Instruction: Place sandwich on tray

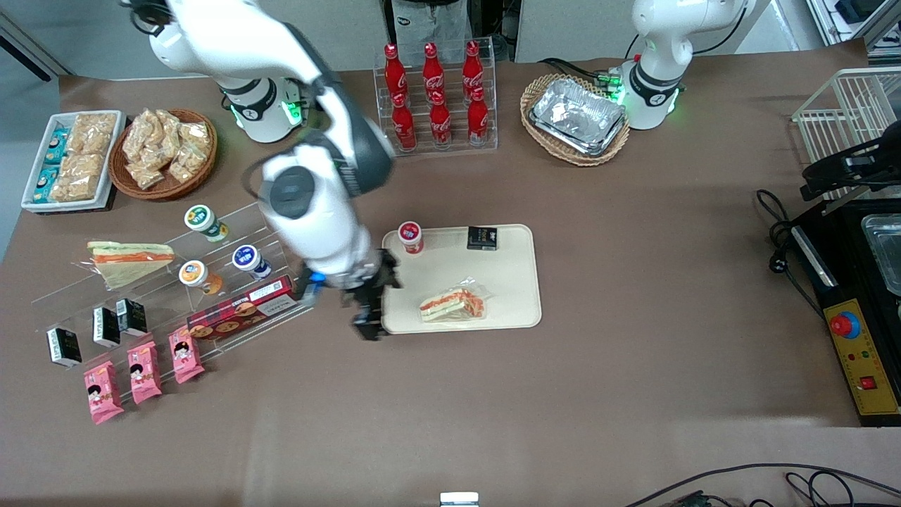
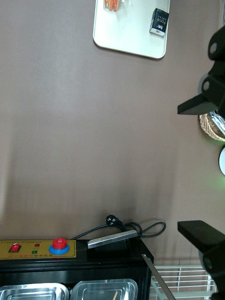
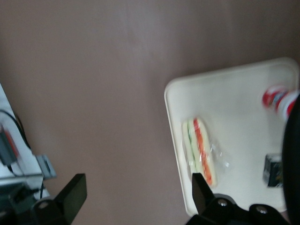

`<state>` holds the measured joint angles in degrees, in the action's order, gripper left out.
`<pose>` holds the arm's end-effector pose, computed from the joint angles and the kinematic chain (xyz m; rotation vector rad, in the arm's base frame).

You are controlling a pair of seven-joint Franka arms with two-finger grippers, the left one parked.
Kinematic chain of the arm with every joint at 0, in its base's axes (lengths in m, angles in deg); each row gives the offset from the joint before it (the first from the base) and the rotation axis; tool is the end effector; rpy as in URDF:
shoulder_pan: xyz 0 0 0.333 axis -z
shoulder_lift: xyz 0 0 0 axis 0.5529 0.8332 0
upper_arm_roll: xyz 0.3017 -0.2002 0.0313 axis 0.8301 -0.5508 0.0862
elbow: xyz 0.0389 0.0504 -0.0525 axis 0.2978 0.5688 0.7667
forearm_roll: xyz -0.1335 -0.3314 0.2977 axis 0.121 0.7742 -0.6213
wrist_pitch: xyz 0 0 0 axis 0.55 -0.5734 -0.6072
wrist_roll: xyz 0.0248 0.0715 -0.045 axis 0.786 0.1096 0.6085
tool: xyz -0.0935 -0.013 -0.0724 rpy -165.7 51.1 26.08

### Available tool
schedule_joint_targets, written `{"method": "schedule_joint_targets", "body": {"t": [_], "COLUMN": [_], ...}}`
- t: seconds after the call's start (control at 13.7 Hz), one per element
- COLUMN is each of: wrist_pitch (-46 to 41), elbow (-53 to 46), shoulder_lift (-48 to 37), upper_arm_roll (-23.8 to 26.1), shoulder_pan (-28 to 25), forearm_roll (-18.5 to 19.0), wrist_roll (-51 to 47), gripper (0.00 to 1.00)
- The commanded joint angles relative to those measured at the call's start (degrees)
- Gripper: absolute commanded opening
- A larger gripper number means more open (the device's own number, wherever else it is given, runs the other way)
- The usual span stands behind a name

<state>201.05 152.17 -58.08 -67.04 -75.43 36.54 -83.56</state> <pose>0.7034 0.3875 0.4416 -1.8486 2.2447 0.0538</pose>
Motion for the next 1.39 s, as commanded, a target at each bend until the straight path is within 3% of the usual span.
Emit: {"method": "schedule_joint_targets", "body": {"t": [0.0,0.22,0.37,0.59,0.73,0.95,1.17,1.32], "wrist_pitch": [-9.42,-21.43,-27.87,-34.65,-37.29,-38.89,-38.19,-36.78], "elbow": [1.22,1.31,1.57,1.31,1.22,2.36,3.32,4.38], "shoulder_lift": [-5.16,-9.11,-13.15,-17.64,-20.1,-22.48,-24.33,-25.39], "upper_arm_roll": [0.38,0.02,0.2,-0.42,-0.94,-1.91,-2.0,-1.65], "shoulder_pan": [3.89,7.83,13.36,15.93,16.99,18.65,19.98,21.81], "forearm_roll": [-2.13,-2.13,-2.31,0.23,0.59,6.82,12.0,12.55], "wrist_roll": [19.46,42.07,53.07,71.09,73.67,96.91,106.7,110.76], "gripper": [1.0,1.0,1.0,1.0,1.0,1.0,1.0,1.0]}}
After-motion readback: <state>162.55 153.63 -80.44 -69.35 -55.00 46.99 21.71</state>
